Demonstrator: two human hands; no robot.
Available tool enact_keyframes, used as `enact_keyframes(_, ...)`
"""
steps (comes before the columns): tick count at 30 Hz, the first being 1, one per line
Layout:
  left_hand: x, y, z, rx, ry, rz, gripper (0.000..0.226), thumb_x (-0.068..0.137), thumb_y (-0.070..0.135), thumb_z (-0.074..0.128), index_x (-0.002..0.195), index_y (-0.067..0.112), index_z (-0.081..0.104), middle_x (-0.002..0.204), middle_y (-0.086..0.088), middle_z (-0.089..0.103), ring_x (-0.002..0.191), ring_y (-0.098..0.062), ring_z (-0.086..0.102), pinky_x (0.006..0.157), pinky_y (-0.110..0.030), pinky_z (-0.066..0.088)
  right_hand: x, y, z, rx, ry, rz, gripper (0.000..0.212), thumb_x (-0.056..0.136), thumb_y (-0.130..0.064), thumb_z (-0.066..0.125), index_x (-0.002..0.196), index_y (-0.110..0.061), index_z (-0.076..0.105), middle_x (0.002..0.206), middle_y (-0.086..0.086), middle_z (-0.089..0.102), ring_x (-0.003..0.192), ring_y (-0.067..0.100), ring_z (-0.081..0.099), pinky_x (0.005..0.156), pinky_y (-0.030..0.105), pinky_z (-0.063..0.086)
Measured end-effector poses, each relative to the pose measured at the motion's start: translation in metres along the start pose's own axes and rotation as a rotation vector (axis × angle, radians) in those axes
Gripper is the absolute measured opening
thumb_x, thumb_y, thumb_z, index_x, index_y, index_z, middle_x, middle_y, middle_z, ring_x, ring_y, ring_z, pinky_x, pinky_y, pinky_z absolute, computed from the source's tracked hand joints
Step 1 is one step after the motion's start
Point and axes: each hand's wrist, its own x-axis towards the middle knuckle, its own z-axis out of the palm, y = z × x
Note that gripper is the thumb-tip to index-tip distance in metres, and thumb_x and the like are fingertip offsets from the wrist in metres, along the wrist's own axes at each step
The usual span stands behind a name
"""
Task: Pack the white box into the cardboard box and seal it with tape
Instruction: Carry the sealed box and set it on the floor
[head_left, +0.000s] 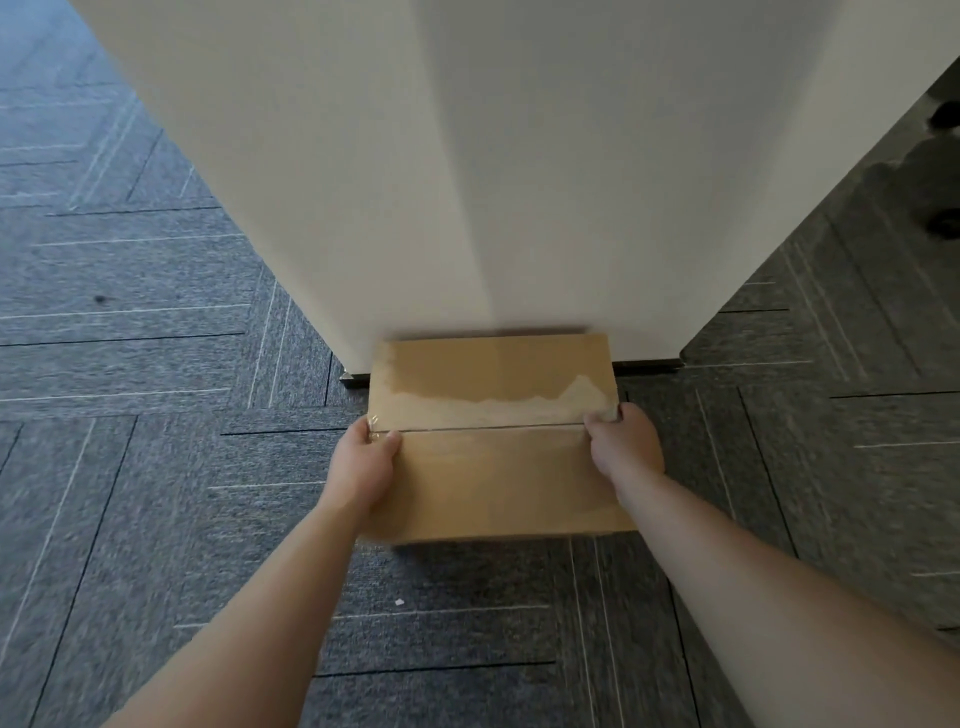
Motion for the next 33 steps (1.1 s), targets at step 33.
enact_keyframes(33,-0.466,0.408,-0.31,-0.329,-0.182,-0.011,0.022,0.099,0.02,0.052,0.115,0.008,0.06,0.102,-0.012,0.072,0.09,-0.028,0.07,0.088,-0.042,0.054,-0.496,-0.374,-0.35,0.026,-0.202,-0.333,0.031,0.095,-0.02,0.049,0.124,-0.015,0.058,0.103,0.001,0.067,0.085,0.015,0.068,0.068,0.03,0.054)
